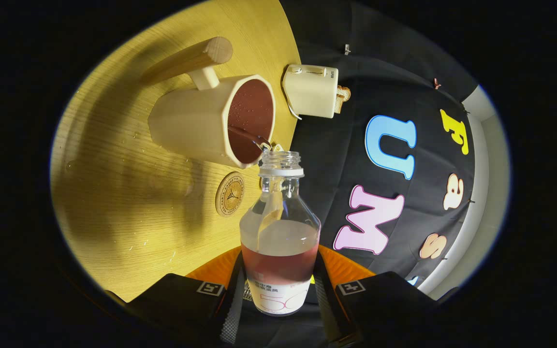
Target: Take the bottle from table, then pour the juice into the cup, finally place the bottle on the coaster
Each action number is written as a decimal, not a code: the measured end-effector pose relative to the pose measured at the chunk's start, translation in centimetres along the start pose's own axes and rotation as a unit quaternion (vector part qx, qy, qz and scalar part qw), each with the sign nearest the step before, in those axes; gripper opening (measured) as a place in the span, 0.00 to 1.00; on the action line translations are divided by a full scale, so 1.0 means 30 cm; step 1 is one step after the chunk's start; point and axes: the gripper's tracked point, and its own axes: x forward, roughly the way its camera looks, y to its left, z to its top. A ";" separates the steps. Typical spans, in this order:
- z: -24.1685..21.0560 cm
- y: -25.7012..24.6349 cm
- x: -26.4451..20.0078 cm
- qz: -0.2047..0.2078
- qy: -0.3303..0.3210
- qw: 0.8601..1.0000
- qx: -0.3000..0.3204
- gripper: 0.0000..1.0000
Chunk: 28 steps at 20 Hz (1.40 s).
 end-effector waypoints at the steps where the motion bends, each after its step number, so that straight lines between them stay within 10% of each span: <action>1: 0.000 -0.001 -0.001 -0.001 0.000 1.000 -0.002 0.70; 28: 0.006 -0.048 0.022 -0.035 -0.013 0.997 -0.062 0.70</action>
